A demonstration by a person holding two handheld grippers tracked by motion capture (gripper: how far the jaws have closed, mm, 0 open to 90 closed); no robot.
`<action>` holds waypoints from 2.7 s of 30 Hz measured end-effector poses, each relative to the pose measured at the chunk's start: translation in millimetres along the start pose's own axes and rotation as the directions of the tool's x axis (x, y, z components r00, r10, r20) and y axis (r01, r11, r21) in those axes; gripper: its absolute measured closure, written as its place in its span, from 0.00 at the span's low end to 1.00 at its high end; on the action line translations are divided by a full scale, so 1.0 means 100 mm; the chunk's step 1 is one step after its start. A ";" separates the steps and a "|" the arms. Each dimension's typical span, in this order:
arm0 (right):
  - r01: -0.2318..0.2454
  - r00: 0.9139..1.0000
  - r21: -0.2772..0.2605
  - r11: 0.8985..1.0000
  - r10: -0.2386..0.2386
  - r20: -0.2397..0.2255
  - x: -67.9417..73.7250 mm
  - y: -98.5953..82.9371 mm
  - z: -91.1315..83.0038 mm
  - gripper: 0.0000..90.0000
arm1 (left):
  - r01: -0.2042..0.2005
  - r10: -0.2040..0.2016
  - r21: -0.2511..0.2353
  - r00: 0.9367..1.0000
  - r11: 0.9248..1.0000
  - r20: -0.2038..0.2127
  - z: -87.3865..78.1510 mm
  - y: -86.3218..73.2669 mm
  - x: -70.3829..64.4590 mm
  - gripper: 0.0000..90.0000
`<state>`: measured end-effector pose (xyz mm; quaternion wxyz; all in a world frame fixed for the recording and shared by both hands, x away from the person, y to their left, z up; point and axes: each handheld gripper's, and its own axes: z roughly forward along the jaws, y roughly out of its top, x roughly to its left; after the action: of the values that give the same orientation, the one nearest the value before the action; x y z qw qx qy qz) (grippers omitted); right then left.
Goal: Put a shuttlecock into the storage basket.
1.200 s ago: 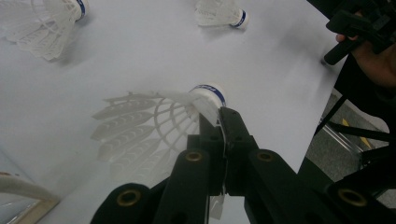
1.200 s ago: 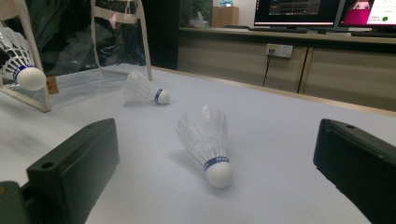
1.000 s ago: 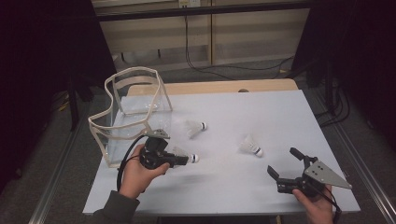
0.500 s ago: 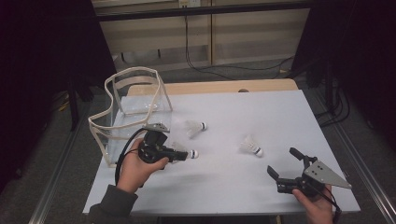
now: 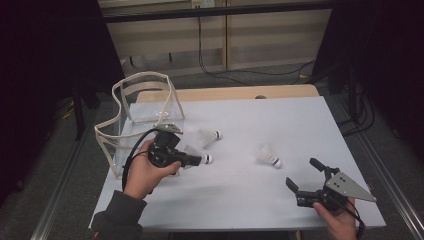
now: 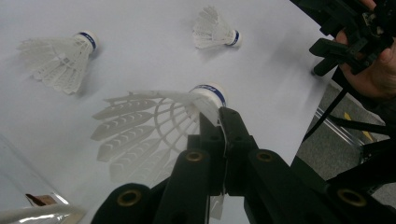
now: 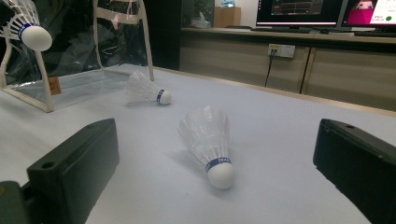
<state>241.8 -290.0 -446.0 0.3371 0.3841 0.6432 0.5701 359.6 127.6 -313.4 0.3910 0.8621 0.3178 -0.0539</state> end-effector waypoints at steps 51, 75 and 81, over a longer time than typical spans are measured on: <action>0.002 1.000 0.002 1.000 -0.002 0.000 0.01 0.00 0.00 0.01 | -0.007 0.007 -0.010 0.999 1.000 -0.040 -0.36 0.40 -0.02 1.00; 0.004 1.000 0.005 1.000 -0.004 -0.006 0.02 0.00 -0.01 0.01 | 0.013 -0.014 -0.007 0.998 1.000 -0.069 -0.52 0.53 0.05 1.00; 0.004 1.000 0.006 1.000 -0.004 -0.005 0.02 0.00 0.00 0.01 | 0.010 -0.010 -0.004 0.997 1.000 -0.072 -0.55 0.57 0.06 1.00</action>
<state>240.8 -288.7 -446.2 0.3356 0.3823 0.6466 0.5685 389.5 141.7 -241.1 0.3806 0.8612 0.3361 -0.0241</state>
